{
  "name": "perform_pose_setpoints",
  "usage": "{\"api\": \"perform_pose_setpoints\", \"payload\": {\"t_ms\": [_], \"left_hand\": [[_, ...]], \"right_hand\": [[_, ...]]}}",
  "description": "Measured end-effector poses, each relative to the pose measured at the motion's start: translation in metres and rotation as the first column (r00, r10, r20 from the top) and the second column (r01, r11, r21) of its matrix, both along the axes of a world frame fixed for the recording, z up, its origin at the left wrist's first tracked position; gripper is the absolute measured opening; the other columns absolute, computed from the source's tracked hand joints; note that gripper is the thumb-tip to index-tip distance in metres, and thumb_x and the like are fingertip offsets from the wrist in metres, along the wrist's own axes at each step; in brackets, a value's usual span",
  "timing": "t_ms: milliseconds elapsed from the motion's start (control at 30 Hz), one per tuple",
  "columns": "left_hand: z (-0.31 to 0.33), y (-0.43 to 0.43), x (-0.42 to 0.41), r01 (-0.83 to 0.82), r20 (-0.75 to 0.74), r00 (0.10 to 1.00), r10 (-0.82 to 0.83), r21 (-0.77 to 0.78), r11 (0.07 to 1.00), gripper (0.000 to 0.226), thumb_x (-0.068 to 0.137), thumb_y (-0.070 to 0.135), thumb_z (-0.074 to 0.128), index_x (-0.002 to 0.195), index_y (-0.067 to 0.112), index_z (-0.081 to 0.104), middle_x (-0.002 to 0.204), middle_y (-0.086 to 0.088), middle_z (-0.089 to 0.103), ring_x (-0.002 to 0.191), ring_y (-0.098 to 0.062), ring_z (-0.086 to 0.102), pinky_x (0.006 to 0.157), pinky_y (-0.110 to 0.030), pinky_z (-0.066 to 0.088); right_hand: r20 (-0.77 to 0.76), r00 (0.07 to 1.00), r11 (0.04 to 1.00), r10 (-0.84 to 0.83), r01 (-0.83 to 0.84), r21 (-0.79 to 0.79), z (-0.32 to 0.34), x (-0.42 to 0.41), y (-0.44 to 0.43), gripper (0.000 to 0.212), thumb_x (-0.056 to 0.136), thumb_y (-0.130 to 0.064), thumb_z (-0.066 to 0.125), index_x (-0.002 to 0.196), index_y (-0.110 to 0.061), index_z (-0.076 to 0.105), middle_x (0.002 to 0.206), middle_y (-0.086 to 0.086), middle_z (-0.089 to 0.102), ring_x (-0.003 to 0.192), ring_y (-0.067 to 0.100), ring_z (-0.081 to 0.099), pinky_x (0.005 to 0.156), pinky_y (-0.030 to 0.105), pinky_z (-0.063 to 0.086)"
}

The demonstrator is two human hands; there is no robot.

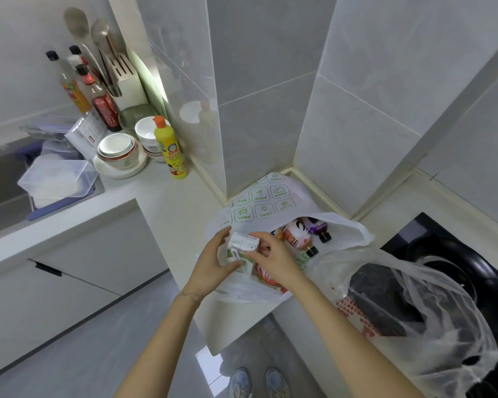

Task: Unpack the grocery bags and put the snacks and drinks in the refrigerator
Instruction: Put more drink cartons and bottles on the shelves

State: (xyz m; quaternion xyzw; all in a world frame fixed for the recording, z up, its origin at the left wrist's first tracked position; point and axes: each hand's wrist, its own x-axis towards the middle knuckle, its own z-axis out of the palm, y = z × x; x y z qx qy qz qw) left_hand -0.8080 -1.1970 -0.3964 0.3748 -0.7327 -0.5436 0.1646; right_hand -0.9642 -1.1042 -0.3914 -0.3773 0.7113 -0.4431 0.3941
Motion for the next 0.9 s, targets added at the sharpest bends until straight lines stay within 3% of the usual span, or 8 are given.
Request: {"api": "perform_pose_setpoints", "payload": {"t_ms": [67, 167, 300, 400, 533, 633, 733, 900], "left_hand": [[0.006, 0.004, -0.005, 0.049, 0.005, 0.999, -0.049, -0.024, 0.999, 0.076, 0.077, 0.02, 0.08, 0.141, 0.028, 0.04, 0.138, 0.018, 0.047, 0.124, 0.007, 0.044, 0.103, -0.015, 0.034], [0.015, 0.011, -0.017, 0.052, -0.044, 0.998, -0.051, 0.026, 0.998, 0.081, 0.073, 0.015, 0.083, 0.136, 0.031, 0.034, 0.129, 0.017, 0.05, 0.114, 0.011, 0.05, 0.091, -0.008, 0.041], [0.019, 0.026, -0.033, -0.014, -0.057, 0.998, 0.014, 0.008, 1.0, 0.091, 0.066, 0.021, 0.089, 0.13, 0.033, 0.024, 0.12, 0.019, 0.051, 0.108, 0.002, 0.057, 0.085, -0.019, 0.052], [0.02, 0.032, -0.042, -0.102, -0.092, 0.991, 0.099, -0.024, 0.995, 0.076, 0.069, 0.015, 0.085, 0.122, 0.028, 0.032, 0.114, 0.012, 0.057, 0.103, -0.007, 0.062, 0.081, -0.026, 0.055], [0.025, 0.026, -0.041, -0.132, -0.094, 0.987, 0.129, -0.034, 0.991, 0.072, 0.066, 0.021, 0.087, 0.118, 0.029, 0.036, 0.11, 0.014, 0.06, 0.097, -0.004, 0.063, 0.081, -0.035, 0.057], [0.028, 0.026, -0.034, -0.188, -0.105, 0.977, 0.184, -0.032, 0.982, 0.073, 0.065, 0.026, 0.089, 0.117, 0.032, 0.037, 0.112, 0.017, 0.059, 0.1, -0.001, 0.061, 0.081, -0.028, 0.055], [0.032, 0.028, -0.028, -0.242, -0.115, 0.964, 0.242, 0.01, 0.97, 0.076, 0.065, 0.026, 0.089, 0.118, 0.029, 0.035, 0.111, 0.017, 0.058, 0.098, 0.004, 0.061, 0.08, -0.02, 0.053], [0.031, 0.03, -0.019, -0.277, -0.08, 0.954, 0.288, 0.123, 0.953, 0.078, 0.066, 0.029, 0.088, 0.125, 0.023, 0.037, 0.114, 0.011, 0.06, 0.1, -0.001, 0.062, 0.081, -0.02, 0.053]], "right_hand": [[-0.001, 1.0, 1.0, -0.021, 0.021, -0.009, 0.012, -0.004, 0.0, 0.037, 0.088, -0.019, 0.068, 0.123, -0.023, 0.056, 0.104, -0.016, 0.061, 0.098, -0.004, 0.059, 0.085, 0.011, 0.049], [0.048, 0.996, 0.996, -0.071, 0.073, -0.045, 0.022, -0.008, -0.001, 0.039, 0.089, -0.022, 0.068, 0.125, -0.025, 0.055, 0.107, -0.006, 0.063, 0.101, 0.008, 0.061, 0.086, 0.017, 0.051], [0.106, 0.969, 0.966, -0.223, 0.234, -0.112, 0.033, -0.005, -0.003, 0.04, 0.086, -0.017, 0.071, 0.123, -0.017, 0.056, 0.095, -0.006, 0.063, 0.087, 0.001, 0.061, 0.072, 0.01, 0.049], [0.111, 0.96, 0.955, -0.257, 0.27, -0.124, 0.041, -0.004, -0.001, 0.043, 0.083, -0.023, 0.074, 0.123, -0.02, 0.057, 0.099, -0.004, 0.065, 0.093, 0.005, 0.063, 0.076, 0.014, 0.051], [0.071, 0.948, 0.943, -0.311, 0.317, -0.101, 0.029, -0.018, 0.012, 0.032, 0.091, -0.03, 0.065, 0.12, -0.018, 0.058, 0.101, -0.013, 0.066, 0.097, -0.001, 0.062, 0.083, 0.017, 0.051], [-0.057, 0.951, 0.949, -0.304, 0.308, 0.066, 0.0, -0.028, 0.028, 0.037, 0.09, -0.026, 0.066, 0.121, -0.009, 0.058, 0.107, -0.004, 0.062, 0.103, 0.014, 0.061, 0.08, 0.015, 0.046], [-0.135, 0.987, 0.943, -0.083, 0.122, 0.311, -0.037, -0.026, 0.041, 0.045, 0.086, -0.021, 0.071, 0.125, -0.005, 0.053, 0.118, 0.0, 0.06, 0.107, 0.02, 0.061, 0.088, 0.027, 0.051], [-0.27, 0.962, 0.891, 0.04, 0.088, 0.446, -0.071, -0.019, 0.039, 0.054, 0.082, -0.025, 0.074, 0.124, -0.007, 0.046, 0.12, 0.011, 0.061, 0.105, 0.023, 0.062, 0.085, 0.031, 0.053]]}}
